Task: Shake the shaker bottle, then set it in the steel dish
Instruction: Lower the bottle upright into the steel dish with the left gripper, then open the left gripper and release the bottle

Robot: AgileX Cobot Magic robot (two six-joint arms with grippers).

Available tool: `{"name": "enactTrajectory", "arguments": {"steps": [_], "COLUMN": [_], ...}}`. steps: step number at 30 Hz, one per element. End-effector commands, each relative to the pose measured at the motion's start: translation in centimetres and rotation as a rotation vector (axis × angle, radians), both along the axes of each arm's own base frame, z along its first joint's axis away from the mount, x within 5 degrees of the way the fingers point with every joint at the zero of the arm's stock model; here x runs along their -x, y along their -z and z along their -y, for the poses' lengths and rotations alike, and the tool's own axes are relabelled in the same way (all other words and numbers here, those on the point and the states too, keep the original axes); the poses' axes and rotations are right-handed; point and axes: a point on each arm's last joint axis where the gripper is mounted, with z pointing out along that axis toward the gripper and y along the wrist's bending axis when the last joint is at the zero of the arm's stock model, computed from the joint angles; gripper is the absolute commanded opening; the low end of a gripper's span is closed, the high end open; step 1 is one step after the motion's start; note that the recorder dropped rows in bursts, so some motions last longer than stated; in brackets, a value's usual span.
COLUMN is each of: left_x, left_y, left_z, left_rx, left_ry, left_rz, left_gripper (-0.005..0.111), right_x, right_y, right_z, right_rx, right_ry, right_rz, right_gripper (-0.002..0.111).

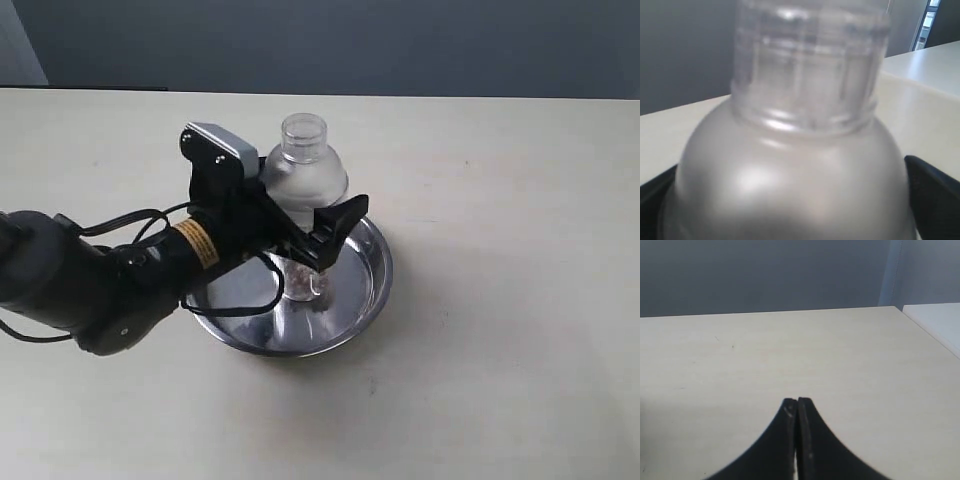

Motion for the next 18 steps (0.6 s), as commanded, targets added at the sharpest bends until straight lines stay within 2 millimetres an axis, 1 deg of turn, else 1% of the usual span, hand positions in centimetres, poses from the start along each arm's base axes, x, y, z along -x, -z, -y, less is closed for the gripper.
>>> {"name": "enactTrajectory", "arguments": {"steps": [1, 14, 18], "left_x": [0.1, 0.1, 0.2], "left_y": [-1.2, -2.7, -3.6], "left_z": [-0.3, -0.6, -0.7], "left_rx": [-0.018, -0.001, 0.000], "left_ry": [-0.007, -0.009, -0.011], "left_rz": [0.010, 0.055, 0.086], "left_gripper": [0.105, 0.105, 0.105], "right_x": [0.0, 0.0, 0.0], "right_y": [-0.1, -0.1, -0.1], "right_z": [0.0, 0.0, 0.0], "right_rx": [0.006, 0.006, 0.006], "right_ry": [0.004, 0.004, 0.004], "right_rz": [0.015, 0.015, 0.015], "right_gripper": [-0.001, -0.001, -0.001]}}
